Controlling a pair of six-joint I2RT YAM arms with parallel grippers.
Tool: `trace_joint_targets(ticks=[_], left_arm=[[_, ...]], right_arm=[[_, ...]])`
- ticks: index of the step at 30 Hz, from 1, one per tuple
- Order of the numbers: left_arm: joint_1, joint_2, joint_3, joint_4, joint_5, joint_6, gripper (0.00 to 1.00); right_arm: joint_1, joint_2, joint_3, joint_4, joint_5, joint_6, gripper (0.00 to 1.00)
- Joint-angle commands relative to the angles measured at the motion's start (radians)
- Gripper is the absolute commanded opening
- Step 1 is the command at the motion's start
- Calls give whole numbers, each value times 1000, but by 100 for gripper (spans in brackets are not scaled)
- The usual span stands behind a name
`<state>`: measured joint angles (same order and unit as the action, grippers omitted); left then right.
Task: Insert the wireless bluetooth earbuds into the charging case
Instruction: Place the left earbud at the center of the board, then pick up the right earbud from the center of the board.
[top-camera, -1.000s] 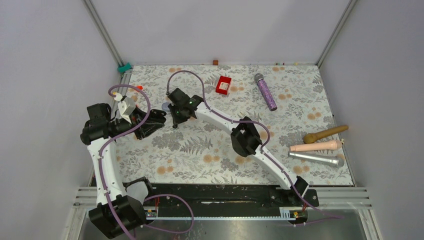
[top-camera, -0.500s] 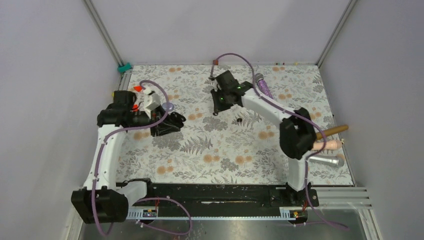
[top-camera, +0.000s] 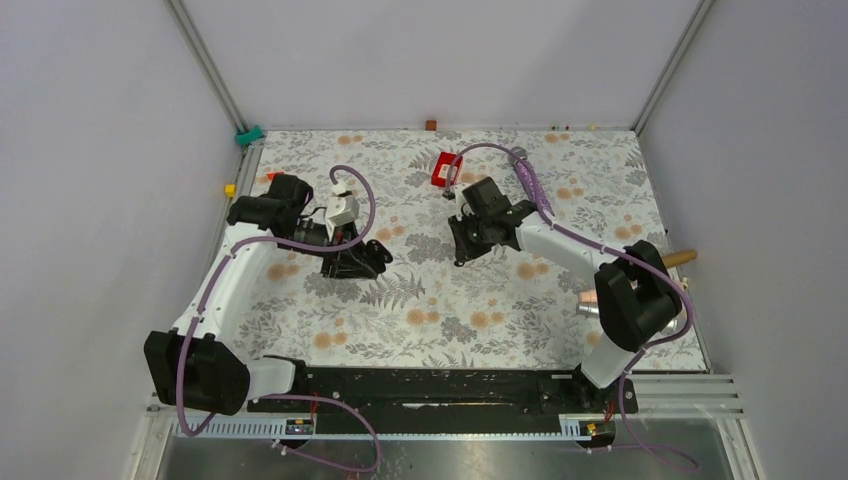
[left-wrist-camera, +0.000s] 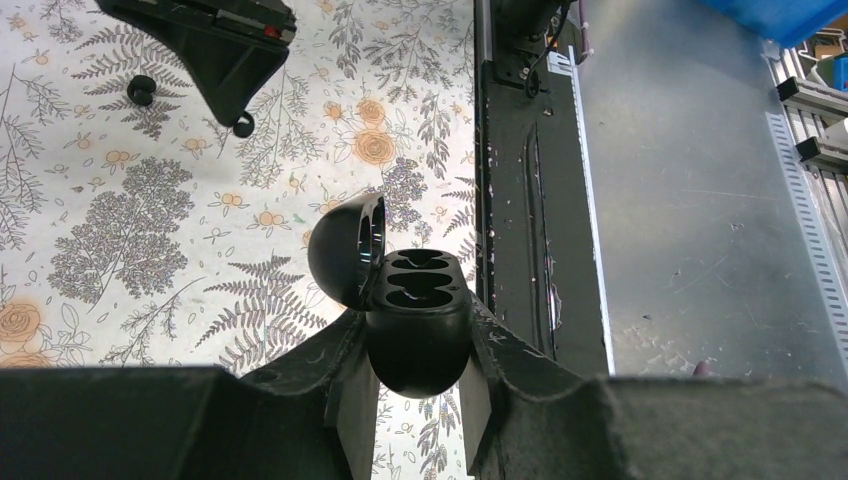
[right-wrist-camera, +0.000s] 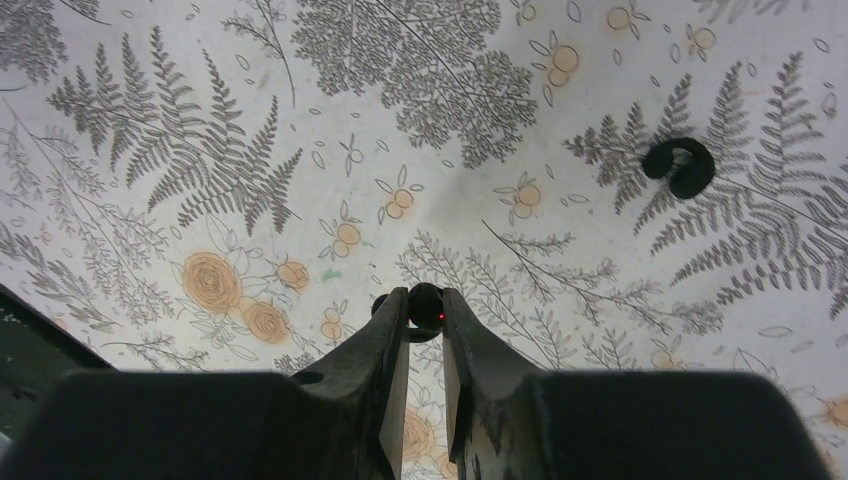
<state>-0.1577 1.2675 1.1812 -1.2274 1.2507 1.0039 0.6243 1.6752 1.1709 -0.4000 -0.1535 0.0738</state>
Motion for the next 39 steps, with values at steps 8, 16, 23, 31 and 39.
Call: trace_joint_targets(ticks=[8, 16, 23, 31, 39], left_arm=[[-4, -18, -4, -36, 44, 82, 0], [-4, -23, -11, -36, 46, 90, 0], [-5, -29, -6, -36, 44, 87, 0], [-4, -45, -4, -37, 39, 86, 0], [-5, -53, -4, -37, 35, 91, 0]], right_arm=[[-9, 175, 61, 69, -44, 52, 26], [-8, 159, 102, 48, -10, 19, 49], [-36, 77, 68, -8, -19, 42, 54], [-124, 112, -105, 93, -157, 258, 28], [-127, 135, -162, 165, -211, 364, 21]])
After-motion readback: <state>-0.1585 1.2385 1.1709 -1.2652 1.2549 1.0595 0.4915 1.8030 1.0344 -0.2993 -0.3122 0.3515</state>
